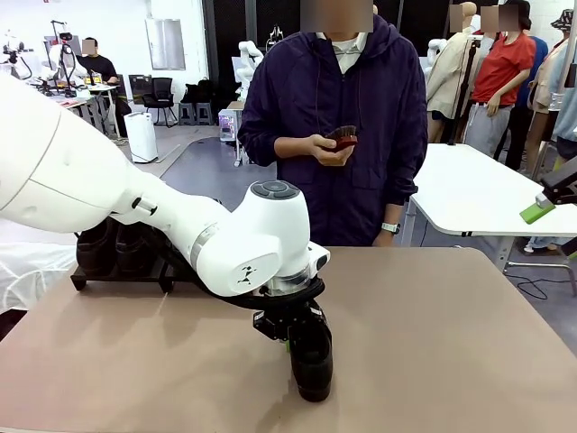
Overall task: Organize the shoes by placing them on the stand.
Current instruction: Place the Shoe from the middle of the table onto the Shoes Stand.
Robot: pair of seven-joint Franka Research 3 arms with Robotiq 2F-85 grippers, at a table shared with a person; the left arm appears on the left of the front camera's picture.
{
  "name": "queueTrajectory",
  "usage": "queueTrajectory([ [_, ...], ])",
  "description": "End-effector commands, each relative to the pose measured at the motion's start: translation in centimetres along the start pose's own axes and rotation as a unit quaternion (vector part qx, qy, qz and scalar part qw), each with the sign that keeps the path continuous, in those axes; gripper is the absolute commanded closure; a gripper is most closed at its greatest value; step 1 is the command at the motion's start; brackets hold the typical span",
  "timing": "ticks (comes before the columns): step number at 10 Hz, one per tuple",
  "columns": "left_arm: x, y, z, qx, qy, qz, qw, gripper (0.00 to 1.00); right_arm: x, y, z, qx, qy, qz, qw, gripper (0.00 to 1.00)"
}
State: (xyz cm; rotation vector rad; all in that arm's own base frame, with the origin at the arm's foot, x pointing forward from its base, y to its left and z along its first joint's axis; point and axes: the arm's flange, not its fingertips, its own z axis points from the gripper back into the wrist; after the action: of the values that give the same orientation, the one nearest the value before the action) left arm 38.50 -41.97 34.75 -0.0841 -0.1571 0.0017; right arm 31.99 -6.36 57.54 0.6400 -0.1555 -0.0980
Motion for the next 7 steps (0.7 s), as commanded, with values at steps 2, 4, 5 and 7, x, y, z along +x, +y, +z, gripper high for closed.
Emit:
queueTrajectory([
  [2,0.8,-0.6,-0.5,0.000,-0.007,-0.008,1.000,1.00,0.2,0.2,0.2,0.003,0.001,-0.002,1.000,0.00],
  [4,1.4,-0.4,3.1,-0.012,-0.033,-0.040,0.999,1.00,0.2,0.2,0.2,0.003,0.001,-0.002,1.000,0.00],
  [5,1.5,0.0,6.3,-0.012,-0.049,-0.055,0.997,1.00,0.2,0.2,0.2,0.003,0.001,-0.002,1.000,0.00],
  [7,0.5,1.4,12.2,0.002,-0.091,-0.081,0.993,1.00,0.2,0.2,0.2,0.003,0.001,-0.002,1.000,0.00],
])
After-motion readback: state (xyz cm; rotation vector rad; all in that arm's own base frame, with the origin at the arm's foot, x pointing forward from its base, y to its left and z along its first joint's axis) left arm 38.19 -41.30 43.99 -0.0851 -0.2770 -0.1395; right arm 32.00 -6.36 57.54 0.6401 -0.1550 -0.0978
